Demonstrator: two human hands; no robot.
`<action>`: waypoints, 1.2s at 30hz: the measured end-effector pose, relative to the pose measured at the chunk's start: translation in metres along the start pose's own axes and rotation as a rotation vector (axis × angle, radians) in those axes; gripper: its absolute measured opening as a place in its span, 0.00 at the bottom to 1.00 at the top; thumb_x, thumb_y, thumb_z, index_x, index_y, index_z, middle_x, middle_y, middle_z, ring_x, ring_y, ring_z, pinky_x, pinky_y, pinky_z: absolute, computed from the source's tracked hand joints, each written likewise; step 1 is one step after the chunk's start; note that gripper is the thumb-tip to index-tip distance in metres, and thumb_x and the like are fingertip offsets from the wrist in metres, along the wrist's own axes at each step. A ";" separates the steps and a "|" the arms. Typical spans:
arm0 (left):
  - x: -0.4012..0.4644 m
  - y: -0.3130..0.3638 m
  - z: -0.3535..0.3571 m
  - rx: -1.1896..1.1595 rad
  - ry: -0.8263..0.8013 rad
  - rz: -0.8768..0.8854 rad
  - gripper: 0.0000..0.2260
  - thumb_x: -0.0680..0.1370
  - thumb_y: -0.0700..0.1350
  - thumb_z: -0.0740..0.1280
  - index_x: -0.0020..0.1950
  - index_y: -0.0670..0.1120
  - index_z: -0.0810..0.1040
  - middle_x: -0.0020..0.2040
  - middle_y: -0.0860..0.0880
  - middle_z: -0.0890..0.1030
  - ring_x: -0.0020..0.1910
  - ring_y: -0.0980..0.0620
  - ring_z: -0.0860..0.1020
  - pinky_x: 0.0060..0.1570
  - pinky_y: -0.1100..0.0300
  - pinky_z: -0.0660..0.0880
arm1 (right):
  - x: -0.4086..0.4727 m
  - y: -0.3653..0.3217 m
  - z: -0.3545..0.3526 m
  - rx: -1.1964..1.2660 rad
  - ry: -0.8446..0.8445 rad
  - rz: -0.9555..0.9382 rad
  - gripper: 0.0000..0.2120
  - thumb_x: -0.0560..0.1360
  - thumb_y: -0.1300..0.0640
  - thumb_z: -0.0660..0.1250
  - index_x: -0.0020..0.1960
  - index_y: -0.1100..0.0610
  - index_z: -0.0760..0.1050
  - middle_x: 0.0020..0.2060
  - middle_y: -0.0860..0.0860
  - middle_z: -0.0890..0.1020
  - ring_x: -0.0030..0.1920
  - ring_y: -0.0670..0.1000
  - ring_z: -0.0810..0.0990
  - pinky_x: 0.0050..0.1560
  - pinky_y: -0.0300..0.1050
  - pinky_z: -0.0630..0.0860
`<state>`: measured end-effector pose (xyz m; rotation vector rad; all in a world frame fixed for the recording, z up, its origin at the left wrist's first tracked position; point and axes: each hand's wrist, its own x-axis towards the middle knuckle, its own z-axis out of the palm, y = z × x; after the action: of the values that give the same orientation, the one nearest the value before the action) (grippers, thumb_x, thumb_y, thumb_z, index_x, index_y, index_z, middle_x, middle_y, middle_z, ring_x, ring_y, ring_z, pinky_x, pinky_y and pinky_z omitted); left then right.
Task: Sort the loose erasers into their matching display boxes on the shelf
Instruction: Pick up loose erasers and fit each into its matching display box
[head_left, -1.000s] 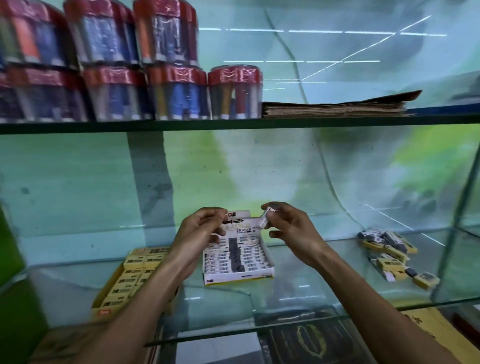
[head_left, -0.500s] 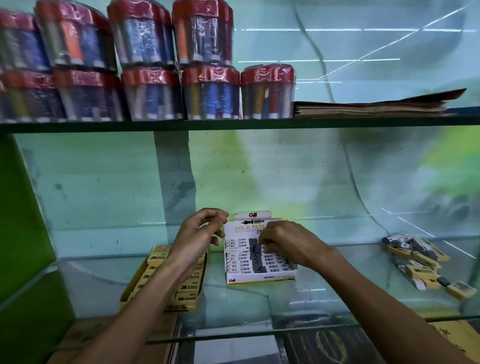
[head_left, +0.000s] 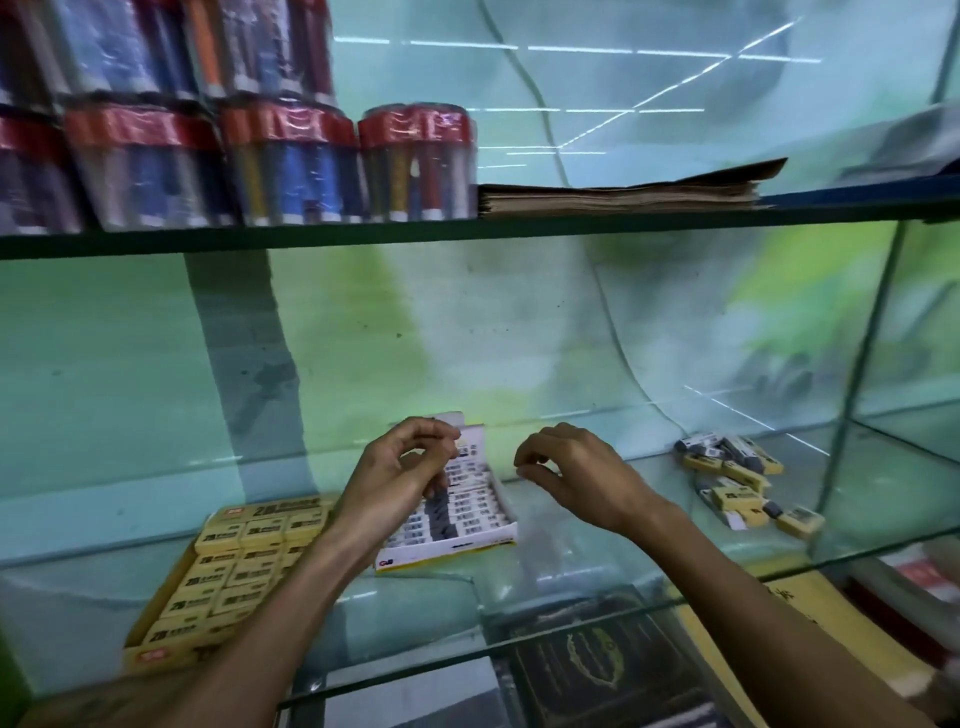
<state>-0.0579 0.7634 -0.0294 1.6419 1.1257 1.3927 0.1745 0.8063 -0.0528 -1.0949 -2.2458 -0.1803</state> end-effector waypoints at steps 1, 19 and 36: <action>0.001 0.001 0.011 -0.002 -0.018 0.011 0.03 0.79 0.40 0.68 0.49 0.47 0.81 0.45 0.48 0.82 0.35 0.52 0.78 0.38 0.58 0.74 | -0.007 0.007 -0.005 -0.001 0.010 0.025 0.04 0.78 0.54 0.66 0.50 0.52 0.79 0.45 0.47 0.82 0.46 0.50 0.77 0.46 0.44 0.73; 0.021 0.002 0.217 0.516 -0.531 0.250 0.14 0.79 0.52 0.66 0.63 0.50 0.73 0.59 0.52 0.72 0.45 0.56 0.72 0.49 0.63 0.68 | -0.111 0.127 -0.099 0.093 0.163 0.693 0.07 0.78 0.62 0.63 0.53 0.55 0.80 0.46 0.49 0.84 0.46 0.50 0.82 0.45 0.41 0.75; 0.035 -0.001 0.215 0.452 -0.391 0.341 0.05 0.80 0.46 0.66 0.55 0.52 0.73 0.51 0.55 0.74 0.39 0.55 0.73 0.37 0.69 0.67 | -0.122 0.110 -0.105 0.189 0.093 0.311 0.08 0.76 0.52 0.70 0.55 0.48 0.77 0.47 0.42 0.80 0.44 0.46 0.80 0.43 0.46 0.78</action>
<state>0.1545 0.8014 -0.0560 2.3981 1.0024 0.9782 0.3632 0.7574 -0.0572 -1.2843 -1.9372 0.1066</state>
